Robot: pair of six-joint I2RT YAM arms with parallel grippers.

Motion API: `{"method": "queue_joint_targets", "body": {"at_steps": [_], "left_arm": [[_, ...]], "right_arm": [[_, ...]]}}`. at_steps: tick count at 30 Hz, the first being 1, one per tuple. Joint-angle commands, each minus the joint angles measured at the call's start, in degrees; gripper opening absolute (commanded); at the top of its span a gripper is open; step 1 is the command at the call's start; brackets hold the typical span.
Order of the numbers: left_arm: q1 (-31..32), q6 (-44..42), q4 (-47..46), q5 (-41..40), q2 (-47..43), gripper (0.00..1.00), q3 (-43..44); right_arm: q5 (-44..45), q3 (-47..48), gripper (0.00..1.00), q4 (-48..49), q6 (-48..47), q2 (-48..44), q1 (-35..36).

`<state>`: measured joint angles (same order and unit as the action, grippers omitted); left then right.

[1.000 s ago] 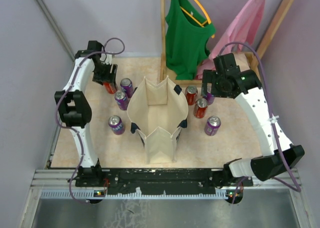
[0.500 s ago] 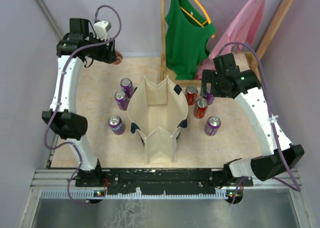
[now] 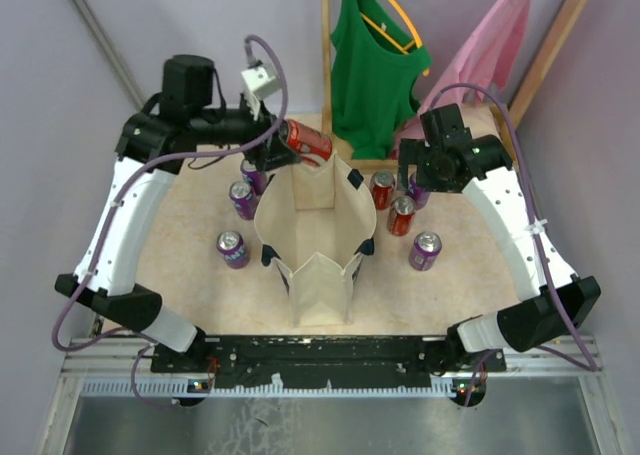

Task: Place the beverage into the canvas bag
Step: Place the drink in the canvas bag.

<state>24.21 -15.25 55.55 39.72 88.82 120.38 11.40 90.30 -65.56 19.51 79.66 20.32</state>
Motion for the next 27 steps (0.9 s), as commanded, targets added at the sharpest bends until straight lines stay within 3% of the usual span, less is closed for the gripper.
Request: {"method": "queue_joint_targets", "body": {"at_steps": [1, 14, 27], "left_arm": [[2.6, -1.7, -1.2, -1.0, -1.9, 0.0, -8.6], [10.6, -7.5, 0.1, -6.4, 1.3, 0.0, -16.4], [11.3, -11.9, 4.7, -9.7, 6.6, 0.0, -19.6]], "right_arm": [[-0.3, 2.3, 0.99, 1.9, -1.2, -0.3, -0.5], [-1.1, 4.8, 0.99, 2.1, -1.5, 3.1, -0.5], [-0.8, 17.4, 0.99, -5.0, 0.7, 10.6, -0.5]]}}
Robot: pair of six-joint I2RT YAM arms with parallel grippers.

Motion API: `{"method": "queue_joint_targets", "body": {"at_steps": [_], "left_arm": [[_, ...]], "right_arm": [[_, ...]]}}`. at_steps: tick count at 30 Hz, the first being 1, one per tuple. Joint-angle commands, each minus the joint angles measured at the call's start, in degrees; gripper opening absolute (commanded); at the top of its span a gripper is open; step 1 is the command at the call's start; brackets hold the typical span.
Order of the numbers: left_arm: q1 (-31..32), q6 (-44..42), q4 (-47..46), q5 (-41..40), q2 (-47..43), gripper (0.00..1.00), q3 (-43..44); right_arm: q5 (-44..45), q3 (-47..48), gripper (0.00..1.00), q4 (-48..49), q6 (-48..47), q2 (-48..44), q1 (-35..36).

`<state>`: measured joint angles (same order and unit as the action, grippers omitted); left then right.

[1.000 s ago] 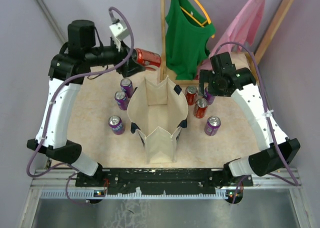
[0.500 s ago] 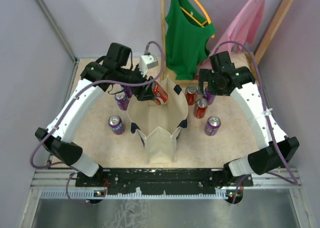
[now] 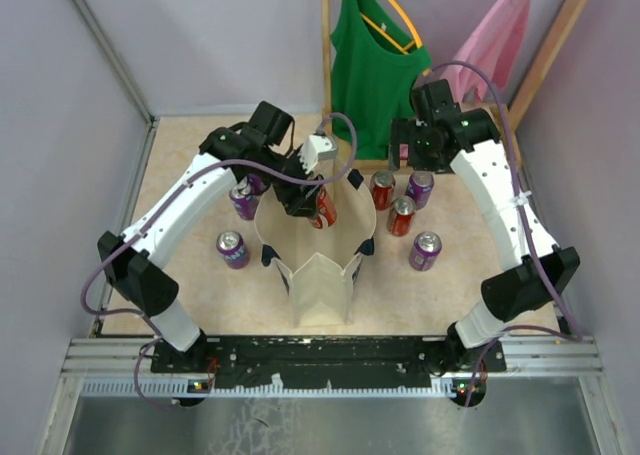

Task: Place the beverage into the canvas bag
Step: Place the drink in the canvas bag.

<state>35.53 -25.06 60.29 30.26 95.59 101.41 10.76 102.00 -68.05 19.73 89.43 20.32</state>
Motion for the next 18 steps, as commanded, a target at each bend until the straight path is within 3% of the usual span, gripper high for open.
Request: {"method": "queue_joint_targets", "body": {"at_steps": [1, 11, 18], "left_arm": [[0.1, -1.9, -0.3, -0.4, -0.1, 0.0, -1.3], [3.6, -0.9, -5.9, -8.0, 1.0, 0.0, -8.4], [4.3, 1.5, -8.8, -14.4, 5.9, 0.0, -8.4]], "right_arm": [[0.1, 6.2, 0.99, -2.8, 0.4, 1.0, -0.5], [-1.2, 5.2, 0.99, -1.0, -0.7, 2.7, -0.5], [-1.4, 4.8, 0.99, -0.3, -1.9, 2.9, -0.5]]}}
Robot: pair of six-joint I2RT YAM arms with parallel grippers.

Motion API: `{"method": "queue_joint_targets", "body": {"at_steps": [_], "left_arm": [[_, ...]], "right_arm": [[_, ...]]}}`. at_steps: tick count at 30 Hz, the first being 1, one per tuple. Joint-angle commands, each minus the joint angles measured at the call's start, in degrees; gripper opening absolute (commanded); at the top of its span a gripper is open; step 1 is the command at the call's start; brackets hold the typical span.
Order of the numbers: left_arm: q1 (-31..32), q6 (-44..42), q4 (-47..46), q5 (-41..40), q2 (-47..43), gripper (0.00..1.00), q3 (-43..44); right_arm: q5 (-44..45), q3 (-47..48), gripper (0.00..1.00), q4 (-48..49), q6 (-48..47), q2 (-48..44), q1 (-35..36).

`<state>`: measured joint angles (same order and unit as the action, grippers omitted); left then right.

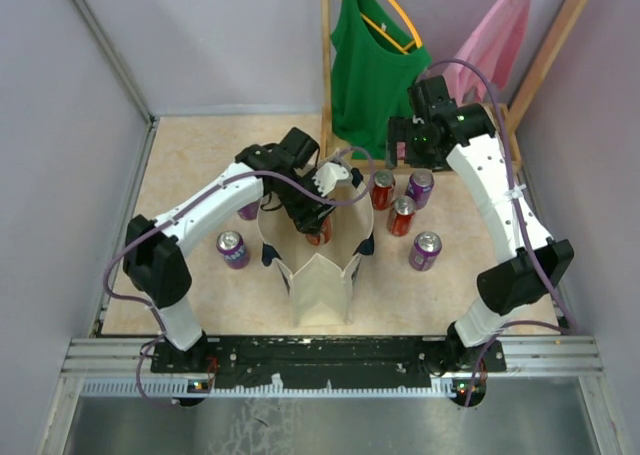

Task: Place the beverage into the canvas bag
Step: Place the drink in the canvas bag.

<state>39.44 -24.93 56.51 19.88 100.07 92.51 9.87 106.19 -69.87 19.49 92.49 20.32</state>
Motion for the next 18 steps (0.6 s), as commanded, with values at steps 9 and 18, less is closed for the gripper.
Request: {"method": "queue_joint_targets", "body": {"at_steps": [9, 18], "left_arm": [[0.4, 4.7, -7.5, -12.8, 5.1, 0.0, -0.2], [0.4, 8.1, -11.2, -18.3, 6.4, 0.0, -1.6]], "right_arm": [[-0.3, -1.2, 0.99, 2.6, -1.4, -1.2, -0.5], [-0.2, -2.1, 0.99, 2.7, -1.3, -1.2, -0.6]]}}
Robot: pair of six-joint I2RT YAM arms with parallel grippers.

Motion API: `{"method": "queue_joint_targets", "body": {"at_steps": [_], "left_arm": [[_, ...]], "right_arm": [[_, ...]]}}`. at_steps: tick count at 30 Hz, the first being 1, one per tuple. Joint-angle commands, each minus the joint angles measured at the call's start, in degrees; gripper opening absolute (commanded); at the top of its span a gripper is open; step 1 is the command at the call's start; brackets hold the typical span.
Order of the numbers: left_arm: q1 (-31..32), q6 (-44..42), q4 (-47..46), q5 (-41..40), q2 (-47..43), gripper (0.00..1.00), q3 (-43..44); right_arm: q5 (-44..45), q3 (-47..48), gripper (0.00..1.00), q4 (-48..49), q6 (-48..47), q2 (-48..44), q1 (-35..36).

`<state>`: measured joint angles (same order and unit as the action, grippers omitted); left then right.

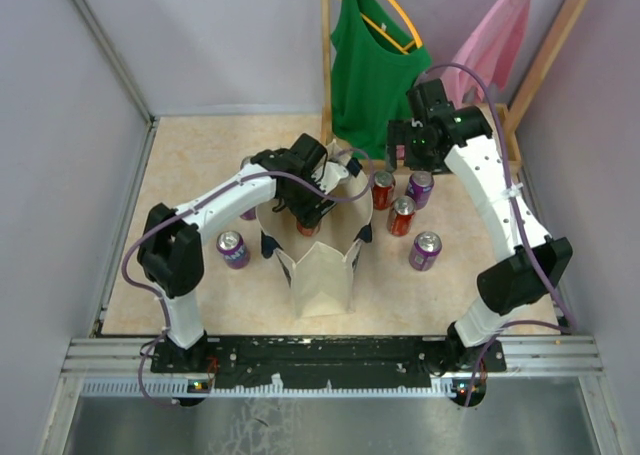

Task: Place the beverage into the canvas bag
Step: Place the drink in the canvas bag.

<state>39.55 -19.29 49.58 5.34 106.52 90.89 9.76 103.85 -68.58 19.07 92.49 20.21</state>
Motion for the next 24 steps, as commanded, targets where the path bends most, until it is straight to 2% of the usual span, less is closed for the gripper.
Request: {"method": "queue_joint_targets", "body": {"at_steps": [1, 9, 19, 20, 22, 23, 24], "left_arm": [[0.3, 3.0, -4.7, -4.5, -0.2, 0.0, -0.4], [0.3, 6.3, -11.6, -6.0, -2.1, 0.0, -7.6], [0.3, 9.5, -17.3, -2.6, -3.7, 0.01, -14.8], [0.3, 9.5, -17.5, -2.7, -3.8, 0.08, -15.1], [0.2, 9.4, -17.5, -2.6, -4.4, 0.29, -15.2], [0.2, 9.2, -17.5, -2.8, -4.8, 0.44, -15.1], [0.3, 9.1, -17.4, -3.1, -5.3, 0.52, -14.9]], "right_arm": [[-0.1, 0.1, 0.99, 1.4, -0.9, -1.2, -0.5], [-0.5, -0.7, 0.99, 0.9, -0.6, -1.2, -0.5], [-0.6, -2.0, 0.99, 0.2, 0.2, -2.1, -0.5], [-0.5, -2.3, 0.99, 0.3, 0.3, -2.2, -0.5], [-0.5, -2.8, 0.99, 0.3, 0.3, -2.6, -0.5], [-0.6, -3.1, 0.99, 0.4, 0.4, -2.8, -0.5], [-0.7, -3.5, 0.99, 0.5, 0.4, -2.8, -0.5]]}}
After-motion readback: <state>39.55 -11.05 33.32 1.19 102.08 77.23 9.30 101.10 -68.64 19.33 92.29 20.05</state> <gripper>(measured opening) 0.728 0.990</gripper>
